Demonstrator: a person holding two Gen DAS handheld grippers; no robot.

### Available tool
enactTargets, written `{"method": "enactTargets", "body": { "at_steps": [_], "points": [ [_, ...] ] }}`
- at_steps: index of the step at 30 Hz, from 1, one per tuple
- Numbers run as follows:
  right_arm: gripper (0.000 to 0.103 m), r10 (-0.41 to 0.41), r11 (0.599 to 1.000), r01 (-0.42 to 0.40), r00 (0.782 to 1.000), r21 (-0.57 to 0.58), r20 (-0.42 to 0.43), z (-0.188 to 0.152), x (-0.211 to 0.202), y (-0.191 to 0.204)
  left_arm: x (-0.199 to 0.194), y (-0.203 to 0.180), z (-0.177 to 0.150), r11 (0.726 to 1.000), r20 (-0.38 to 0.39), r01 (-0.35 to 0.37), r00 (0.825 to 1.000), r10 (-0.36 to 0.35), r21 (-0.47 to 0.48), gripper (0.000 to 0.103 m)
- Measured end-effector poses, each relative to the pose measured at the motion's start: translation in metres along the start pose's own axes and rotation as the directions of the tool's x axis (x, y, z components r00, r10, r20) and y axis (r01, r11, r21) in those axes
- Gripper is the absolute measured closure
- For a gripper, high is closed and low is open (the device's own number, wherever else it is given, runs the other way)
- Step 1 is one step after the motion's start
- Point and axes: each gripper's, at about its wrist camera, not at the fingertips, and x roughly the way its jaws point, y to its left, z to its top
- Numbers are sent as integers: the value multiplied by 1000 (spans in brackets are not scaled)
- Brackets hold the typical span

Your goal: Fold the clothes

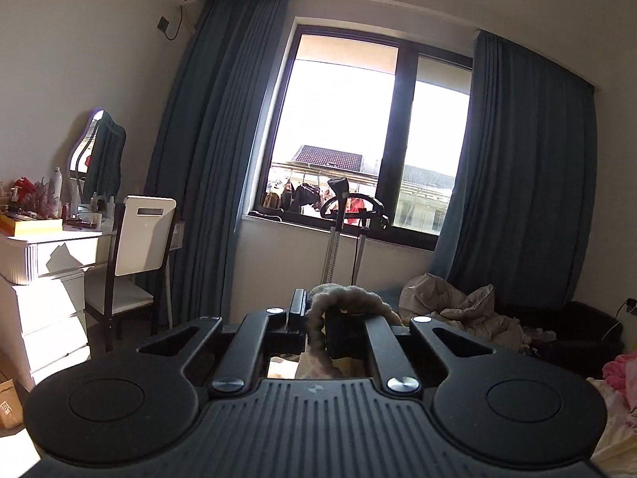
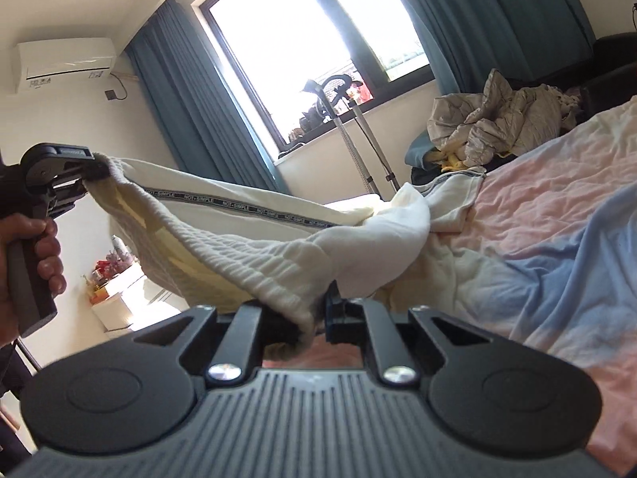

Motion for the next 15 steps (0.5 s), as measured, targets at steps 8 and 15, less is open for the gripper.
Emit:
{"method": "enactTargets", "body": {
  "at_steps": [8, 15],
  "points": [
    [90, 297, 945, -311, 947, -107, -123, -45, 53, 151, 38, 139, 23, 979, -30, -204, 979, 203, -21, 93],
    [87, 317, 927, -359, 907, -114, -278, -117, 163, 200, 129, 257, -51, 930, -212, -368, 908, 362, 11, 92]
  ]
}}
